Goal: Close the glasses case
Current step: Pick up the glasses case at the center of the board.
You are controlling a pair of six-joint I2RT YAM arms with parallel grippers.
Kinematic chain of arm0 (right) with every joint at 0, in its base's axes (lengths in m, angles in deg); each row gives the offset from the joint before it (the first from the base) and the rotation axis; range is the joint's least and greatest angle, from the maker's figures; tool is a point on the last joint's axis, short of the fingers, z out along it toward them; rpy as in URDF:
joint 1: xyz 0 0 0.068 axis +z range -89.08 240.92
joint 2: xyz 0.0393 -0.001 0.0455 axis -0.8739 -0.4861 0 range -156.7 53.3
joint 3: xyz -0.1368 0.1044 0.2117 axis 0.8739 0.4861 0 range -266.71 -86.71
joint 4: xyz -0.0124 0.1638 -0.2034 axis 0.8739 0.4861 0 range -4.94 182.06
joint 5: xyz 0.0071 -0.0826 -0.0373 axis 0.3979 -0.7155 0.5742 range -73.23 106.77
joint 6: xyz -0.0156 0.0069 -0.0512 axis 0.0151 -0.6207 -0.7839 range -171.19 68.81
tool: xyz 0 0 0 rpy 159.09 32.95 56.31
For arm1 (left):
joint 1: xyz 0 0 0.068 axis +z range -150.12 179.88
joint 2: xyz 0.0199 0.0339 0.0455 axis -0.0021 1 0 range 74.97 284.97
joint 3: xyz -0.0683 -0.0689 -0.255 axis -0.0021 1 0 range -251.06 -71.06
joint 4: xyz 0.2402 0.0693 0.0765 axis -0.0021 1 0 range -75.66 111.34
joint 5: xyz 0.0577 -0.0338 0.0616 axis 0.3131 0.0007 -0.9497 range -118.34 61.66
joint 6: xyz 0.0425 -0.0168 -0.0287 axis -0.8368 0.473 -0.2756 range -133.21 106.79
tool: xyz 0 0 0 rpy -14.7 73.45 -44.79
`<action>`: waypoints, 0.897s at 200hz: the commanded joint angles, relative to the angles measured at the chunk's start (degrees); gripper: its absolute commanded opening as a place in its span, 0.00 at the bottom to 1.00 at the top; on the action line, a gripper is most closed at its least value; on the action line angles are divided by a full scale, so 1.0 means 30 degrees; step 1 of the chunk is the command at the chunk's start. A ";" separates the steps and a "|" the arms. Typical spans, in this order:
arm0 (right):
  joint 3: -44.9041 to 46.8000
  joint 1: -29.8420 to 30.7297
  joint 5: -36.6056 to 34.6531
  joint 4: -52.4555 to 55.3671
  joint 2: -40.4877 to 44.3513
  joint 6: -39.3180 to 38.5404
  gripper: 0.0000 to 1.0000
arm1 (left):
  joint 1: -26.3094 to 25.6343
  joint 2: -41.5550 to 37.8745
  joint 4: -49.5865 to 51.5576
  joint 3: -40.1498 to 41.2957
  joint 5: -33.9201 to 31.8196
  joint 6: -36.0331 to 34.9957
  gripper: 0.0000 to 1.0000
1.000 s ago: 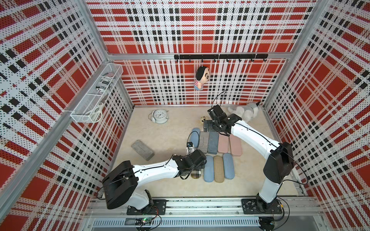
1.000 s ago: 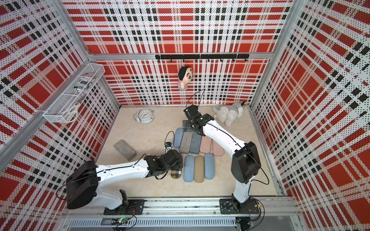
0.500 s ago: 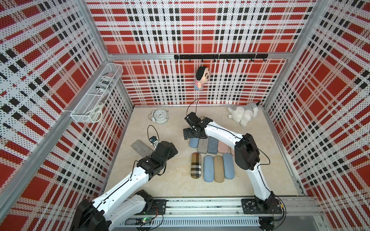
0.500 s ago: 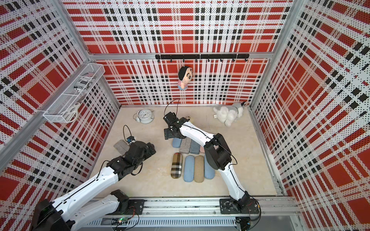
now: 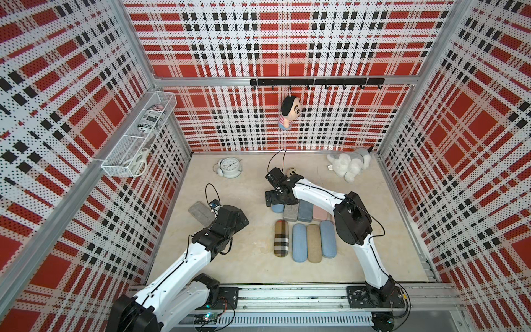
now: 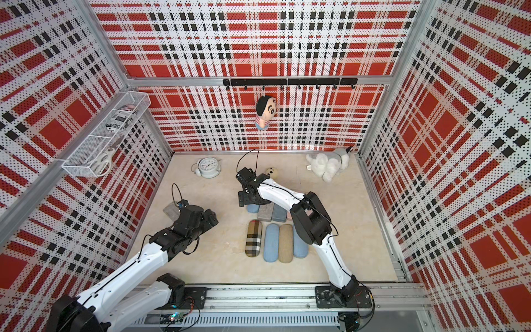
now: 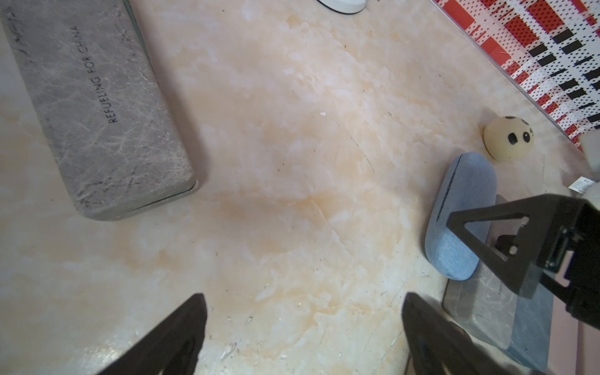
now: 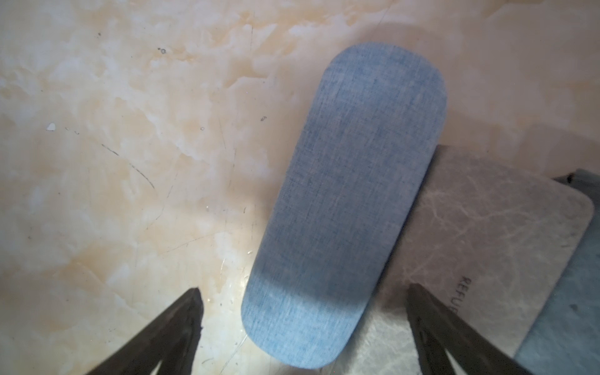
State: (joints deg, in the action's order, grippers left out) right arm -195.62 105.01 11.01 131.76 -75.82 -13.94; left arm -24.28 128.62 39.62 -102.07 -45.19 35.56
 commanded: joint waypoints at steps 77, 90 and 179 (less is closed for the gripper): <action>-0.0562 0.0096 0.0455 -0.0833 -0.0671 -0.0395 1.00 | 0.0209 0.0542 -0.0571 0.0293 0.0347 -0.0291 0.95; -0.0760 0.0091 0.0482 -0.0778 -0.0780 -0.0459 1.00 | 0.0203 0.0631 -0.0606 0.0275 0.0340 -0.0291 0.95; -0.1893 -0.0021 0.0925 -0.0420 -0.2094 -0.0631 1.00 | 0.0208 0.0952 -0.0578 0.0184 0.0369 -0.0416 0.95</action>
State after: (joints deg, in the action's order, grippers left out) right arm -199.77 104.99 12.61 130.18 -79.40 -15.16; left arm -24.13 130.91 38.81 -101.85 -44.16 35.15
